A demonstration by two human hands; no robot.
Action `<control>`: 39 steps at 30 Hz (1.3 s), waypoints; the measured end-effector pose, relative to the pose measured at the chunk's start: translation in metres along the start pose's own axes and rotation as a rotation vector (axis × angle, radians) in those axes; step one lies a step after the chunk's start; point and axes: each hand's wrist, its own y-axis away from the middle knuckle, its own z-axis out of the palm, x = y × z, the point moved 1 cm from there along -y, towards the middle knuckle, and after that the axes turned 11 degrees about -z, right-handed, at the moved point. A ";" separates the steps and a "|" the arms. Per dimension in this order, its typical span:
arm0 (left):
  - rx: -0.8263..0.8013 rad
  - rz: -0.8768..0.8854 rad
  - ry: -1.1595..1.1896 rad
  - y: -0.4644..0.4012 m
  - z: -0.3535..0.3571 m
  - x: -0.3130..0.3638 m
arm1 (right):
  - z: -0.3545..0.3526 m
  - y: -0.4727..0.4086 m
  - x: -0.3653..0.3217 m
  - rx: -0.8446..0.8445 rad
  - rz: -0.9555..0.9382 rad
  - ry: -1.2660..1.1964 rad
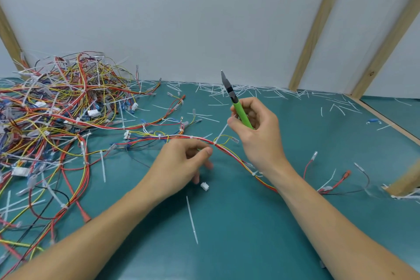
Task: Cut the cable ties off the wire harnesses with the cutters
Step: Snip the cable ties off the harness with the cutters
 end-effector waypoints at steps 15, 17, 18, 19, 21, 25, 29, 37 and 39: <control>-0.064 -0.352 0.721 -0.007 -0.011 -0.002 | -0.001 -0.003 0.002 -0.032 0.073 -0.074; -0.037 -0.331 0.711 -0.006 -0.014 -0.001 | -0.002 -0.002 0.002 -0.053 0.063 -0.011; -0.014 -0.324 0.712 -0.006 -0.016 -0.001 | -0.003 -0.002 0.003 -0.069 0.060 0.036; 0.012 -0.321 0.716 -0.006 -0.017 -0.001 | -0.005 -0.003 0.004 -0.088 0.055 0.077; 0.052 -0.314 0.734 -0.007 -0.021 -0.001 | -0.010 -0.005 0.005 -0.139 0.032 0.167; 0.096 -0.332 0.764 -0.007 -0.025 -0.002 | -0.025 -0.010 0.008 -0.266 -0.033 0.506; 0.115 -0.343 0.782 -0.008 -0.026 -0.002 | -0.034 -0.012 0.011 -0.329 -0.072 0.668; 0.142 -0.333 0.817 -0.009 -0.029 -0.002 | -0.026 -0.007 0.018 -0.435 -0.058 0.704; 0.143 -0.325 0.819 -0.009 -0.029 -0.002 | -0.025 -0.007 0.018 -0.431 -0.063 0.702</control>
